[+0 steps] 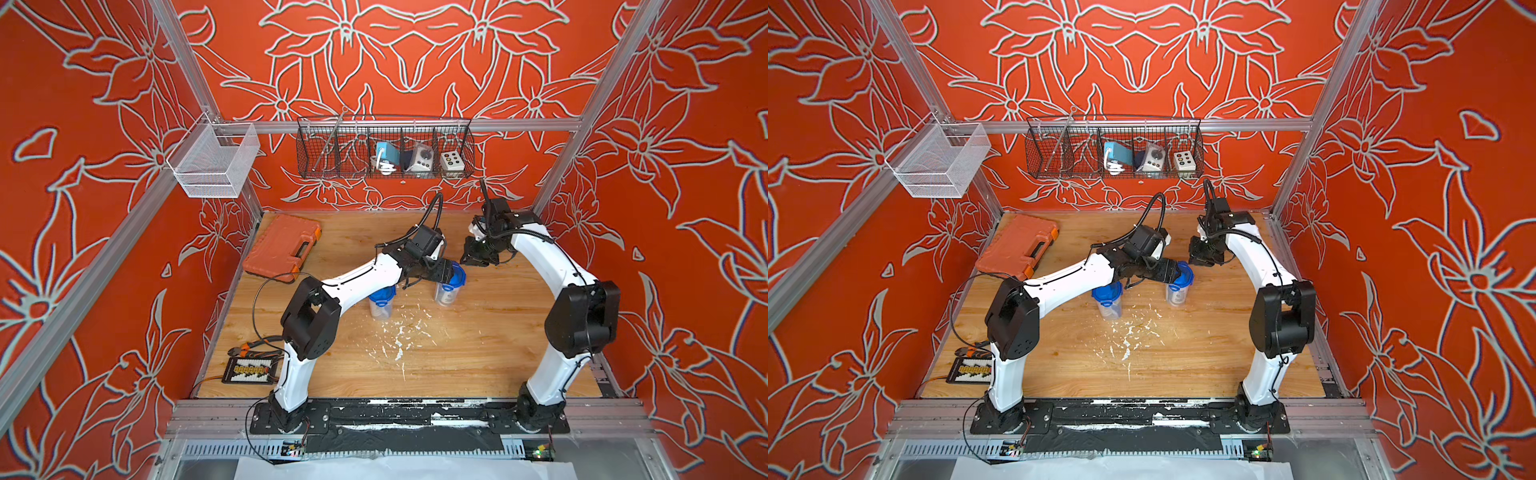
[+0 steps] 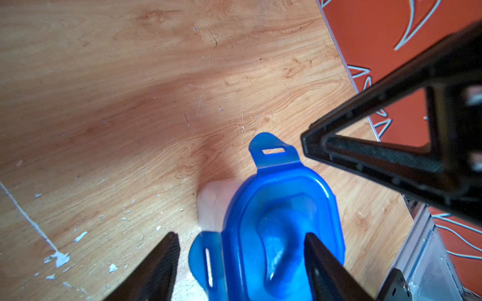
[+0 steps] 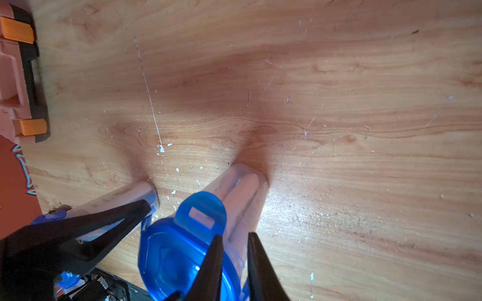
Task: Take out toiletry kits
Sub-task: Adjust the container at the center of the board.
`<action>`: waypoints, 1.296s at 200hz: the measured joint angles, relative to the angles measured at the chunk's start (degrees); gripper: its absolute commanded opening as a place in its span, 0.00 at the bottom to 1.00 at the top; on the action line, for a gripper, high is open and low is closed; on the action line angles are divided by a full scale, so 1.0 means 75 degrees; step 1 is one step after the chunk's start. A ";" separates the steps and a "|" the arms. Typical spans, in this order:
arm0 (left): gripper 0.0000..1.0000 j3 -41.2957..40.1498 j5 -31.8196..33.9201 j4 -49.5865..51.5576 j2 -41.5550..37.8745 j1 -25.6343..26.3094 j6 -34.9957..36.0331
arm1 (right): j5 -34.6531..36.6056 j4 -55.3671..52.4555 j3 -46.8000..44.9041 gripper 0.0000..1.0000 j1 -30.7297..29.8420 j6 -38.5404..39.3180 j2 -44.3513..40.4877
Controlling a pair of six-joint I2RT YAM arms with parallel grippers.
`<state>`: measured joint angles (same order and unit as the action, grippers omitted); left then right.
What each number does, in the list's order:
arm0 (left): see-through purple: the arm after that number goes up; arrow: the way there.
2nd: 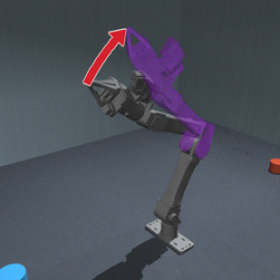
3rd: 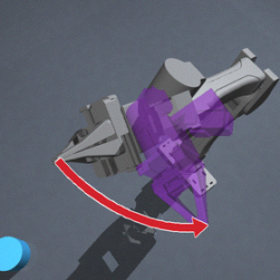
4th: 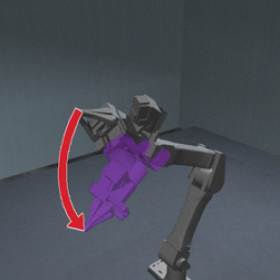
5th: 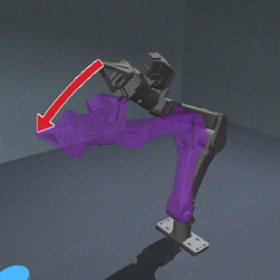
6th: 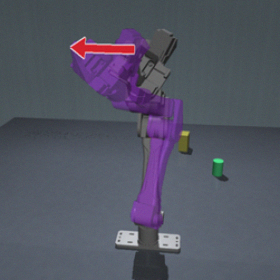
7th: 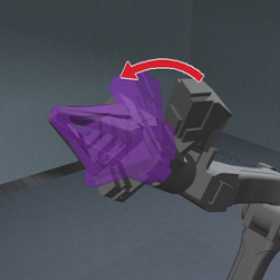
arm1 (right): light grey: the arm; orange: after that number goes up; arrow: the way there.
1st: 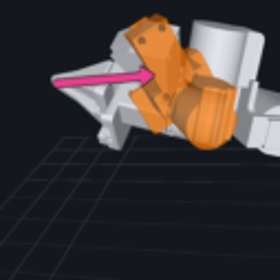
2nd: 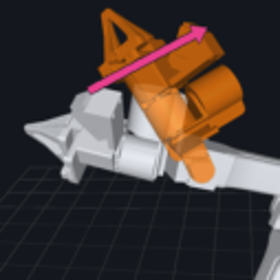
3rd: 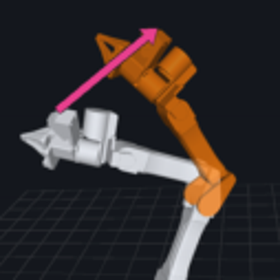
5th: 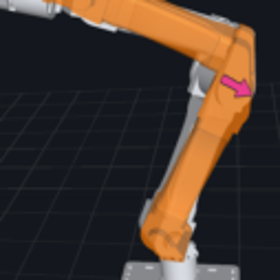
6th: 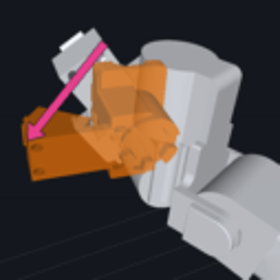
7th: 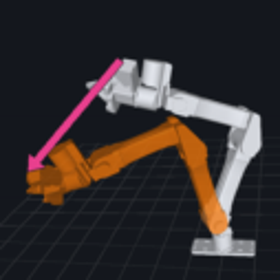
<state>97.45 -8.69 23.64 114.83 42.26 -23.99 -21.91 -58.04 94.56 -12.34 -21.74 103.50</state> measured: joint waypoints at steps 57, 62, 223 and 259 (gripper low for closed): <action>0.72 0.0006 -0.0087 0.0029 0.0000 -0.0041 0.0003 | -0.0326 -0.0064 0.0455 0.22 -0.0213 0.0026 0.0306; 0.72 0.0006 -0.0087 0.0029 0.0000 -0.0044 0.0003 | -0.0376 -0.0061 0.0458 0.22 -0.0227 0.0026 0.0335; 0.73 0.0006 -0.0204 0.0020 0.0000 -0.0058 0.0079 | -0.1358 0.0565 -0.0248 0.46 -0.0172 -0.0274 0.0093; 0.73 0.0006 -0.0198 0.0026 0.0000 -0.0099 0.0093 | -0.1693 0.0816 -0.0213 0.44 -0.0268 -0.0274 0.0312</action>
<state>97.49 -10.17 23.83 114.83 41.52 -23.29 -34.61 -51.92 92.97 -14.35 -23.79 105.84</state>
